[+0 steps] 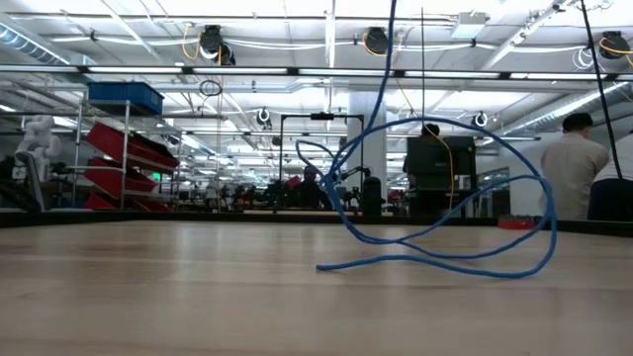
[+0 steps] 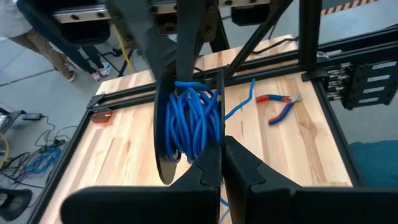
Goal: Coil cords
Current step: Coil the blue wire onto the black spool
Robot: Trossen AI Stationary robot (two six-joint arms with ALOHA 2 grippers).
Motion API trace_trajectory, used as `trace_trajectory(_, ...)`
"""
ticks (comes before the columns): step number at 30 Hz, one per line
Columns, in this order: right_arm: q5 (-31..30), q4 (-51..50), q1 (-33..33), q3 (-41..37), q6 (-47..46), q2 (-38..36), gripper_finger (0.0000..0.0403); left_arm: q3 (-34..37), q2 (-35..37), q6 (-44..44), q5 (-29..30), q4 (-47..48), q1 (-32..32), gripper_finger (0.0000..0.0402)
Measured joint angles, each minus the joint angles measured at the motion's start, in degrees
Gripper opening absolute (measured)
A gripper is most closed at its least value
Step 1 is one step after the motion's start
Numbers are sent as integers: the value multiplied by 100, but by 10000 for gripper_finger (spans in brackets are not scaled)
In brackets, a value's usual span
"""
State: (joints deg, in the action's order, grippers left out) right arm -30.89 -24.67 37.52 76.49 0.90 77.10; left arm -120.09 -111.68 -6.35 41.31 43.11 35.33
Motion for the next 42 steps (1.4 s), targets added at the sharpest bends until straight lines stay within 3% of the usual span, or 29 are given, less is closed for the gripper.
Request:
trace_trajectory(3, 80, 31, -14, 2, 117, 0, 6, 0, 0, 4, 125, -2, 7, 5)
trace_trajectory(14, 107, 136, -20, 4, 58, -18, 1, 0, 0, 15, 167, -79, 43, 11)
trace_trajectory(24, 73, 177, 9, 4, -41, -139, 0, -1, 0, 274, 434, -612, 277, 113)
trace_trajectory(30, -122, 180, 76, 4, -69, -280, 0, -2, 1, 356, 1123, -684, 464, 127)
trace_trajectory(36, -1082, 188, 401, 4, 38, -560, 0, -2, 8, 719, 2066, -1068, 645, 127)
trace_trajectory(42, -2246, 370, 964, 4, 231, -926, 0, -4, -26, 678, 2154, -1307, 679, 128)
